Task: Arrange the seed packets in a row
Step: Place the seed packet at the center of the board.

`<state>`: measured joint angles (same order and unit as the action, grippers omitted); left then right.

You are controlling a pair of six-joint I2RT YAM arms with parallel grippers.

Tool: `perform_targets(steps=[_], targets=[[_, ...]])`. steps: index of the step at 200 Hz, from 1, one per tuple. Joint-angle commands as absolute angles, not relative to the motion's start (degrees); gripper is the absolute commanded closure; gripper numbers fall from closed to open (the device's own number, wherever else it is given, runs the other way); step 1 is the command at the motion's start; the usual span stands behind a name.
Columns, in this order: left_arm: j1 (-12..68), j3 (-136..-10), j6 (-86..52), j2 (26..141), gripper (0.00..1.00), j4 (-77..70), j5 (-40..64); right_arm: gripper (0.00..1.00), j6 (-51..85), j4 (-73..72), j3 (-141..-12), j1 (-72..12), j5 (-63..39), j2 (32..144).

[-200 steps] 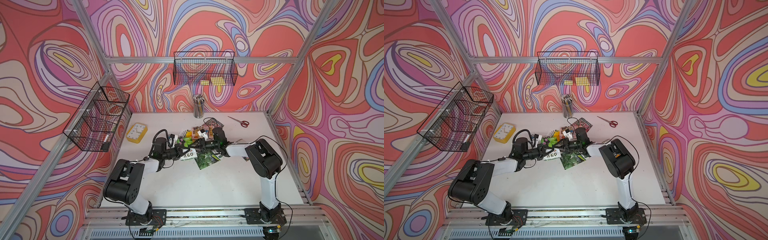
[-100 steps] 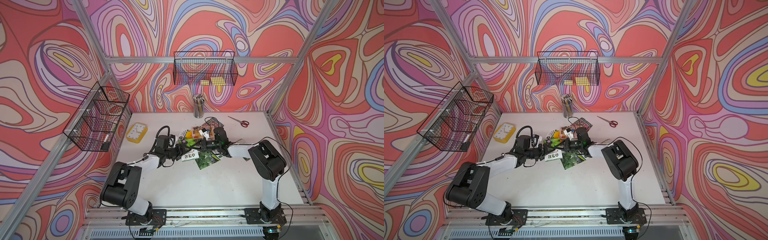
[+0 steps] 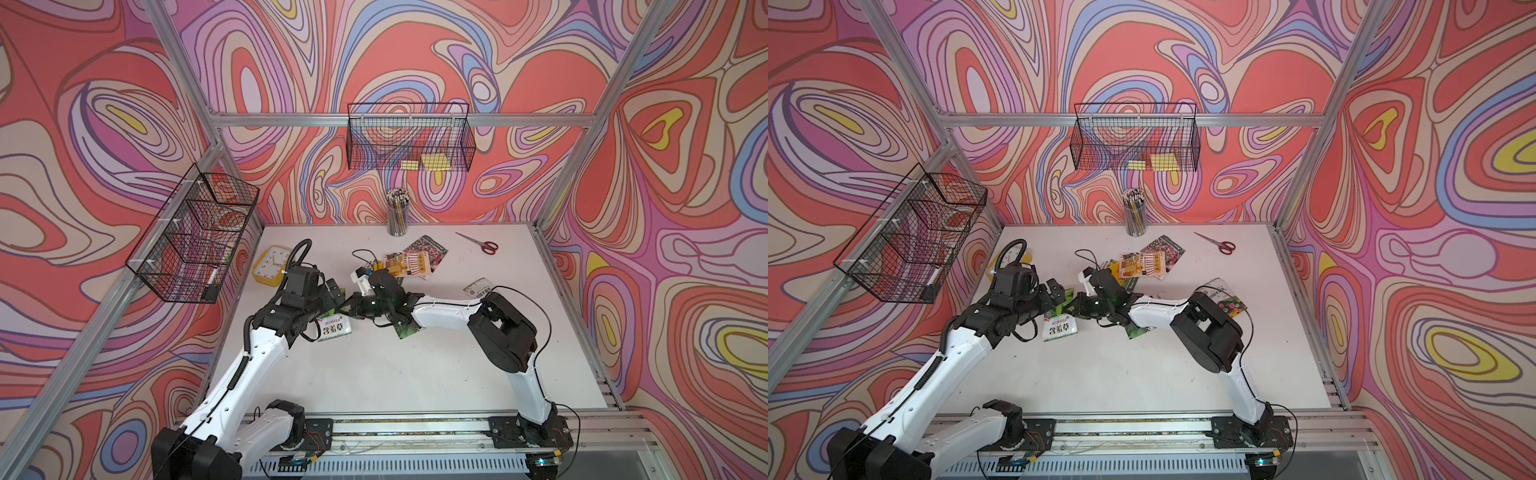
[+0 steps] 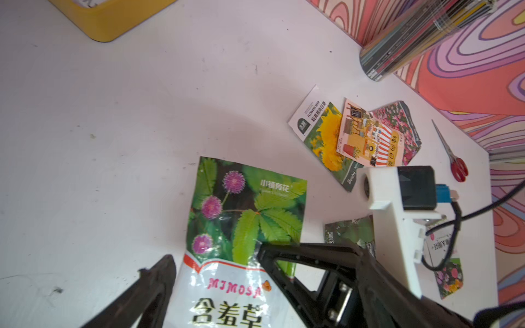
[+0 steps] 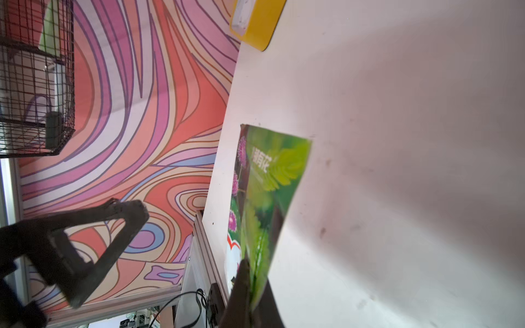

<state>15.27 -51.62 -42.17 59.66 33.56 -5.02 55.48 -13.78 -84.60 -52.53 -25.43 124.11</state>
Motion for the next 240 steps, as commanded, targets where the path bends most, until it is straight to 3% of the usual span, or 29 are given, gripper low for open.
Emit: perform_targets(steps=[1, 36, 81, 182, 207, 210, 218, 240], targets=[[15.12, -53.09, -42.44, 58.32, 0.01, 39.11, -10.61, 1.0, 60.21, -9.31, -92.27, -56.62, -16.78, 130.88], [15.05, -52.98, -43.68, 55.66, 0.01, 40.08, -13.49, 1.0, 62.24, -3.98, -104.07, -62.19, -9.88, 138.83], [15.11, -52.18, -43.85, 52.54, 0.01, 40.2, -15.14, 1.0, 66.42, -3.68, -112.06, -62.43, -8.97, 145.93], [15.08, -48.36, -43.68, 44.74, 0.01, 33.92, -12.66, 1.0, 68.81, -1.16, -117.96, -62.45, -11.18, 152.15], [15.04, -48.6, -43.77, 45.09, 0.01, 34.08, -12.57, 0.69, 68.78, -1.29, -116.96, -62.41, -10.58, 151.41], [15.02, -48.59, -43.77, 45.15, 0.01, 34.1, -12.57, 0.6, 68.67, -1.29, -116.7, -62.4, -10.4, 151.21], [15.06, -48.52, -43.86, 45.13, 0.01, 34.1, -12.68, 0.48, 68.67, -1.51, -115.94, -62.45, -10.1, 150.64], [14.96, -48.38, -43.95, 45.0, 0.01, 33.9, -12.62, 0.36, 68.17, -2.76, -112.9, -62.39, -9.04, 148.17]])
